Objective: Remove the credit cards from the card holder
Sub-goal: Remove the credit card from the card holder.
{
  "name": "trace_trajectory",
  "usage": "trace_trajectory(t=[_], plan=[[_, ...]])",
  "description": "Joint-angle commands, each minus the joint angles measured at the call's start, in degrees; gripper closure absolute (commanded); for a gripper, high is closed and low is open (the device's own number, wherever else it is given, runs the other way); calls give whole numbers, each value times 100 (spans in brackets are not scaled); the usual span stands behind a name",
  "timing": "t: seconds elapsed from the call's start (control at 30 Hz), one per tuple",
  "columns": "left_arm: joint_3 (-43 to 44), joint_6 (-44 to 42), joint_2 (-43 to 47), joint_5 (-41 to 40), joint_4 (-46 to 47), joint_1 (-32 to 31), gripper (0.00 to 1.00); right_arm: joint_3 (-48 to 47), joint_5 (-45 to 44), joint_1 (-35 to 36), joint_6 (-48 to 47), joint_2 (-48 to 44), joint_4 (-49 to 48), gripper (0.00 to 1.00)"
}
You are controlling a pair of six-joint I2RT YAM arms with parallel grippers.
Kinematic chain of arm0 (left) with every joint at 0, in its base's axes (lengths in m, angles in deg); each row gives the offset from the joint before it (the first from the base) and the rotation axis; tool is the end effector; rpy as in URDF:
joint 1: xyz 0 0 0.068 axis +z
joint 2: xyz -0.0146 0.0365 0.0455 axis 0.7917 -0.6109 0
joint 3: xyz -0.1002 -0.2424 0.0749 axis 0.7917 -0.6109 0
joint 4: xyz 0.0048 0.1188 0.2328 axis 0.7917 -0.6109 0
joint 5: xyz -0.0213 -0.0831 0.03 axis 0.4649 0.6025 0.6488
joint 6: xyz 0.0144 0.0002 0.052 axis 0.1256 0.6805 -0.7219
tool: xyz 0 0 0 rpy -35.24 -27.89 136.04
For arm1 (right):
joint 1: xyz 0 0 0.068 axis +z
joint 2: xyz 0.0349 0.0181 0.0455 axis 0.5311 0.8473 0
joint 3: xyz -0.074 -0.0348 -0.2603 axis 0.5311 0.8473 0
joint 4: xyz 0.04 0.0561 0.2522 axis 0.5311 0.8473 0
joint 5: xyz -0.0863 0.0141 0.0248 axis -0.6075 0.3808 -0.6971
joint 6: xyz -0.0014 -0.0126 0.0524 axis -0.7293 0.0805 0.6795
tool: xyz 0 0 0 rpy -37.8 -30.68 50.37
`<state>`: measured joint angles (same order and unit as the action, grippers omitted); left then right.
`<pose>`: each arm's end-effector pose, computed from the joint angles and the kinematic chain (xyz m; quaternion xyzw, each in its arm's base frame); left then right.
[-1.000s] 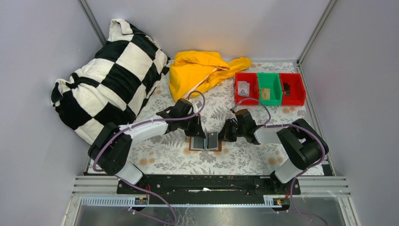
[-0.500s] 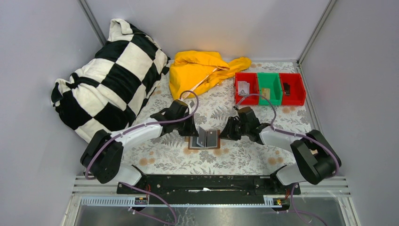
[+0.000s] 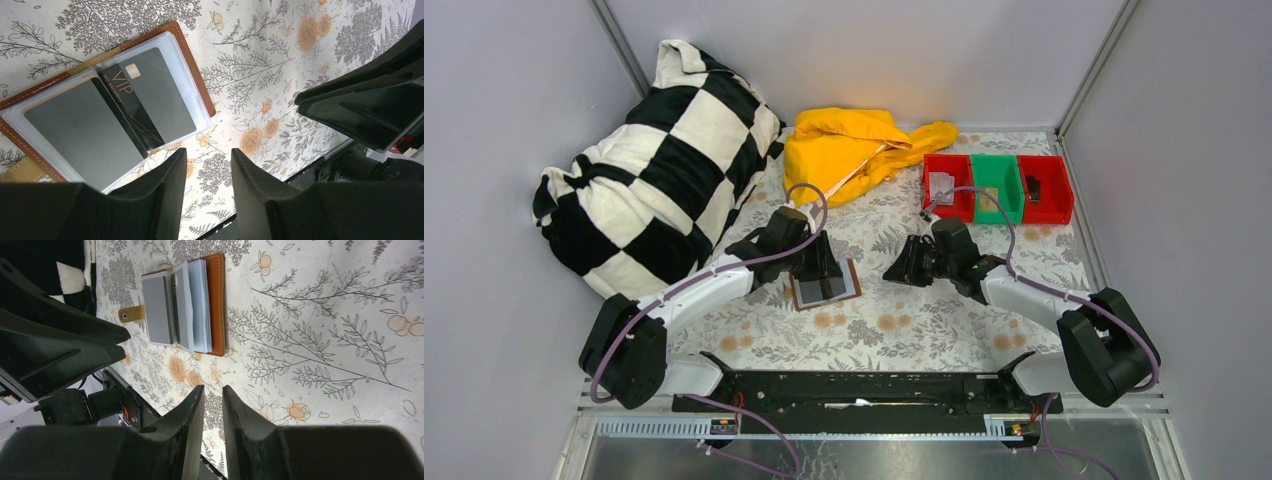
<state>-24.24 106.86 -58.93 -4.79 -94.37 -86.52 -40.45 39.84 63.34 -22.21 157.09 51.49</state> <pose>0.2187 -0.1587 0.2208 0.0043 0.9251 -0.3053 0.2257 0.2258 0.1520 0.1939 -0.0058 0.8719 0.4058 0.2740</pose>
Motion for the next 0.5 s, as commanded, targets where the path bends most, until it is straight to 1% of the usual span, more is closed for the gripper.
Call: trace_trajectory(t=[0.0, 0.2, 0.27, 0.33, 0.47], plan=[[128, 60, 70, -97, 207, -54, 58, -233, 188, 152, 122, 233, -312, 73], [160, 41, 200, -380, -51, -38, 58, -469, 226, 387, 128, 701, -466, 73], [180, -11, 247, -508, -251, 85, 58, -622, 246, 514, 142, 944, -538, 71], [89, -71, 332, -472, -322, 277, 59, -832, 277, 626, 142, 1215, -616, 65], [-120, -112, 420, -232, -389, 565, 59, -1201, 304, 833, 173, 1633, -743, 63]])
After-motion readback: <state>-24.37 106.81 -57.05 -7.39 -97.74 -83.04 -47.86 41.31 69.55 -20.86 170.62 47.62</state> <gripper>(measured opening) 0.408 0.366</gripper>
